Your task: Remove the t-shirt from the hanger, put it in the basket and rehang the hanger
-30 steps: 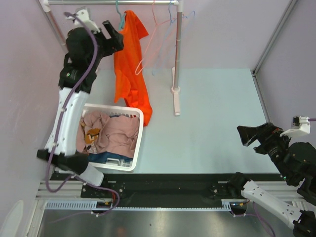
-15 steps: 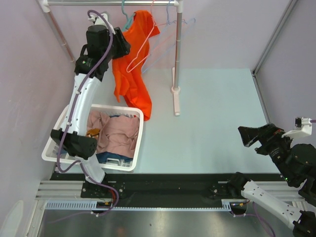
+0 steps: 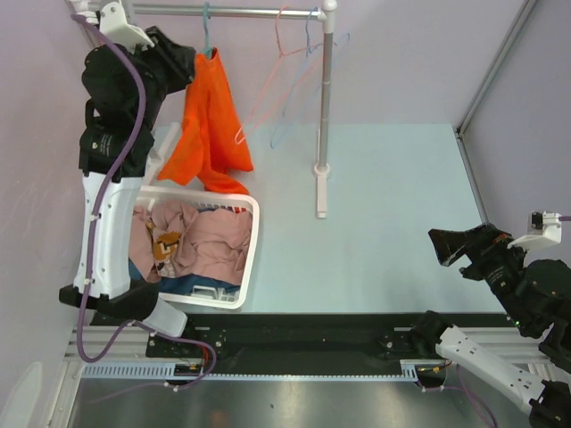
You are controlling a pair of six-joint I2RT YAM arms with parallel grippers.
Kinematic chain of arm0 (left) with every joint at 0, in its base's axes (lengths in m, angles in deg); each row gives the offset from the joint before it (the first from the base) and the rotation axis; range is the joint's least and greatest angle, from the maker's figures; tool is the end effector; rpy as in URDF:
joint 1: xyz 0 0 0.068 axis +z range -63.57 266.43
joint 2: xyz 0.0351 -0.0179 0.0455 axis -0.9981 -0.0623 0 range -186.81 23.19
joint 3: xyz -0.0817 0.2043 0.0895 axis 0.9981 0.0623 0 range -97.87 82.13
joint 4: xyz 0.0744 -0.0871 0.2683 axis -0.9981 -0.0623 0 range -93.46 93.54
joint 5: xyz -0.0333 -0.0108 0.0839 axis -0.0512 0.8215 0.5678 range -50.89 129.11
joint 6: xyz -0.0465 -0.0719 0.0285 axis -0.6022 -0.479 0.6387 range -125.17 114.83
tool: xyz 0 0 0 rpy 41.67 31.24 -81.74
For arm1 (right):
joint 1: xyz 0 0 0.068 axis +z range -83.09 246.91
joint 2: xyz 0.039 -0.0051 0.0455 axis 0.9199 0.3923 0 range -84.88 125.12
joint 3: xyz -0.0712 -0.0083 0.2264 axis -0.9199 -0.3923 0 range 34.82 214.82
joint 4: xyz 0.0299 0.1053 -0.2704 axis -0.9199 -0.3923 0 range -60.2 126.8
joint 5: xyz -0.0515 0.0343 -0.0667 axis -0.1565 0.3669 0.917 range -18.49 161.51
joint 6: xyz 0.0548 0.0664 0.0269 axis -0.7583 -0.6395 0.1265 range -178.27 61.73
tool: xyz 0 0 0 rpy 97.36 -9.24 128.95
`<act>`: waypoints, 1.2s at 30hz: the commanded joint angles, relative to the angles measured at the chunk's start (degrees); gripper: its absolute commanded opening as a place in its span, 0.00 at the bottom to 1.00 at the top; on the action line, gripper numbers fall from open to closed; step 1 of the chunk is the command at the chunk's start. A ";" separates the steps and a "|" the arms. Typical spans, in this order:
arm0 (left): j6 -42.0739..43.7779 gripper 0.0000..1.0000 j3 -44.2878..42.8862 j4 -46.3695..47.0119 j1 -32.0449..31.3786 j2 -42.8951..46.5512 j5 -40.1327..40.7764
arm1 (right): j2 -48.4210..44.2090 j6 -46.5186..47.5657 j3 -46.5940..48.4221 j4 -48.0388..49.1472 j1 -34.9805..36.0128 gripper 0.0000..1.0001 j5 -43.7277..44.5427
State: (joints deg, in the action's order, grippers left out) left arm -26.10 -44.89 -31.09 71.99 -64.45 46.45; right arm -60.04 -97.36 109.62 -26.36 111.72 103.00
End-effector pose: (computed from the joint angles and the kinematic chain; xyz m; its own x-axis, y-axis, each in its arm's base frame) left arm 0.3321 -0.0749 0.5755 0.0307 -0.3737 -0.9270 0.1446 0.9194 -0.3658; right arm 0.0900 0.0301 0.4272 -0.2771 0.4827 -0.8308 -0.0845 0.8491 0.5215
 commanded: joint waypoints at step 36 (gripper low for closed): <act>-3.94 0.00 -13.69 -3.26 -0.07 -15.22 -13.22 | 0.39 -0.46 0.25 1.81 0.27 0.99 0.42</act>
State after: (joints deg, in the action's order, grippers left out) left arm -28.79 -57.41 -38.04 71.80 -85.03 34.40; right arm -59.23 -97.51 109.45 -25.13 111.74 102.10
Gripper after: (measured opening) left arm 0.057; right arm 0.993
